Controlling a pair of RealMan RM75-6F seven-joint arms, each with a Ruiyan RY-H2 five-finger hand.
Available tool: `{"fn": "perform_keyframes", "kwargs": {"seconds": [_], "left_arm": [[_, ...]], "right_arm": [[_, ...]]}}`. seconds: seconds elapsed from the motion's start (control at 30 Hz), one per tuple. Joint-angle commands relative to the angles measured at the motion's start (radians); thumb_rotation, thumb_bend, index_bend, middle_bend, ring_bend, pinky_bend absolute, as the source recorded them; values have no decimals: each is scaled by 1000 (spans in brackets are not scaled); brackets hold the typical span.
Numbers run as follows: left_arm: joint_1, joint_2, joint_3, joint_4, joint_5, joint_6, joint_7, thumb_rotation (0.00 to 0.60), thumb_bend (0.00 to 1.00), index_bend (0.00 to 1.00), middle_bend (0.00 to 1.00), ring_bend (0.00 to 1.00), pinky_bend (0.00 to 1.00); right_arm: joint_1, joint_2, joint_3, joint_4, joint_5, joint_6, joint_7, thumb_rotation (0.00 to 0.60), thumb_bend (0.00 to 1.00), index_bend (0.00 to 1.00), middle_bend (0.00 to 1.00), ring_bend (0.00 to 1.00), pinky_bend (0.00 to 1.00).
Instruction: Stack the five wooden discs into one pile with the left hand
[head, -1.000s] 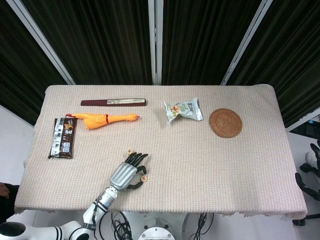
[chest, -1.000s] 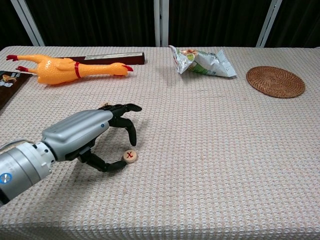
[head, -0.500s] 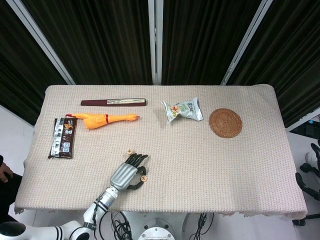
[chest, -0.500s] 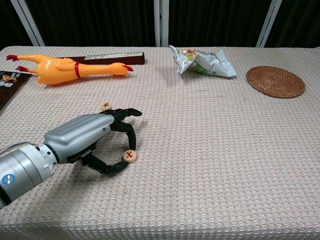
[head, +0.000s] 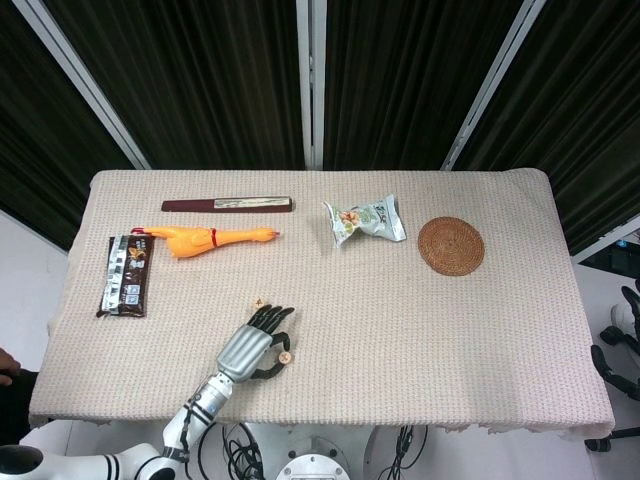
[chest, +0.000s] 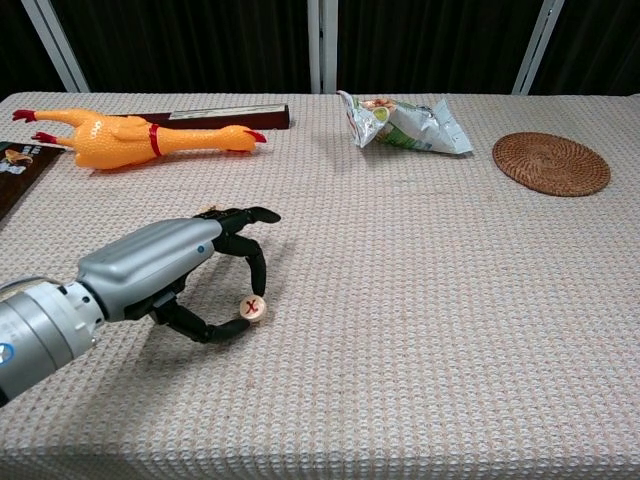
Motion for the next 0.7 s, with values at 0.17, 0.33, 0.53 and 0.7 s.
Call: {"fn": "perform_keyframes", "kwargs": {"seconds": [0.17, 0.33, 0.53, 0.7], "left_arm": [[19, 114, -8, -159, 20, 57, 75, 600, 307, 510, 31, 0, 0], [12, 211, -53, -283, -7, 63, 118, 600, 307, 510, 31, 0, 0], [-34, 245, -132, -296, -136, -13, 149, 600, 307, 514, 31, 0, 0], [-84, 216, -182, -246, -228, -73, 163, 600, 308, 514, 32, 0, 0]], "right_arm": [[3, -2, -2, -1, -3, -7, -7, 600, 282, 0, 0, 0, 0], [6, -3, -3, -3, -5, -12, -14, 600, 282, 0, 0, 0, 0], [13, -8, -6, -6, -6, -26, -32, 600, 282, 0, 0, 0, 0], [17, -13, -6, -8, -5, -32, -49, 600, 282, 0, 0, 0, 0]]}}
